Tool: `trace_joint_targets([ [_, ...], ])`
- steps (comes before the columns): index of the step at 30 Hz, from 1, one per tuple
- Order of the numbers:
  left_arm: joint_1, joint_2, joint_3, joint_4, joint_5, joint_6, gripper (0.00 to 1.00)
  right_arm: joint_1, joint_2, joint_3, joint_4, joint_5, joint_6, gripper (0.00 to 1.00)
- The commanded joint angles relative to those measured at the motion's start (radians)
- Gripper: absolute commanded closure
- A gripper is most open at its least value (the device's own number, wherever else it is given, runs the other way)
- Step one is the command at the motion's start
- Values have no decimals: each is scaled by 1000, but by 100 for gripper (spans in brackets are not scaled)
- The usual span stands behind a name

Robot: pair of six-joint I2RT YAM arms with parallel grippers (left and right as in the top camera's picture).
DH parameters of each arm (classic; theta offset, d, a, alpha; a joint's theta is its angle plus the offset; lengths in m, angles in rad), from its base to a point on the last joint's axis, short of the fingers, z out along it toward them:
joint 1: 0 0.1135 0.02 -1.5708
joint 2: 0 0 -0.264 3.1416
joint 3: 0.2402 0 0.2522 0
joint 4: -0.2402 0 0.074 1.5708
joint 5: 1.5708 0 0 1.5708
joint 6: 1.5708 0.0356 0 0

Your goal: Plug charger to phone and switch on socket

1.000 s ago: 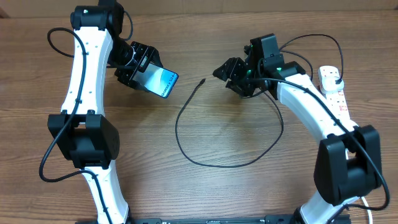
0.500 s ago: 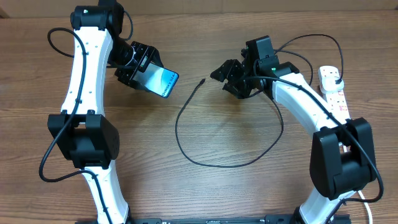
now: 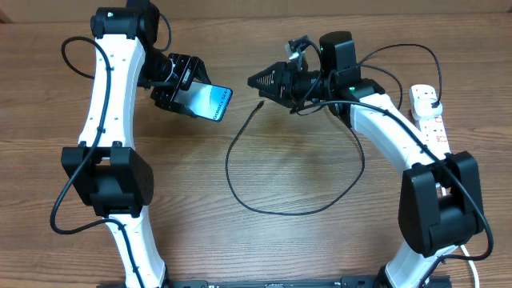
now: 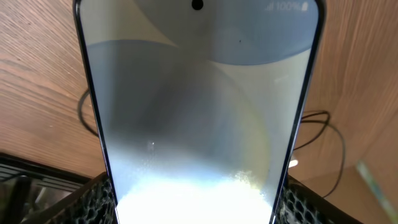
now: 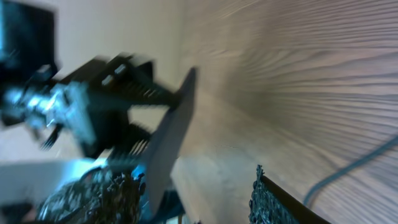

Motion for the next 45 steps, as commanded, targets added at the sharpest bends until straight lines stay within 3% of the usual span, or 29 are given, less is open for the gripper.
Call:
trace_joint_targets([
  [1, -7, -40, 29, 11, 23, -75, 45, 6, 5, 27, 19, -121, -37, 40],
  [19, -91, -39, 27, 42, -93, -142, 46, 120, 5, 27, -93, 127, 42, 40],
  [45, -151, -39, 27, 41, -85, -164, 43, 210, 5, 27, -93, 381, 183, 63],
])
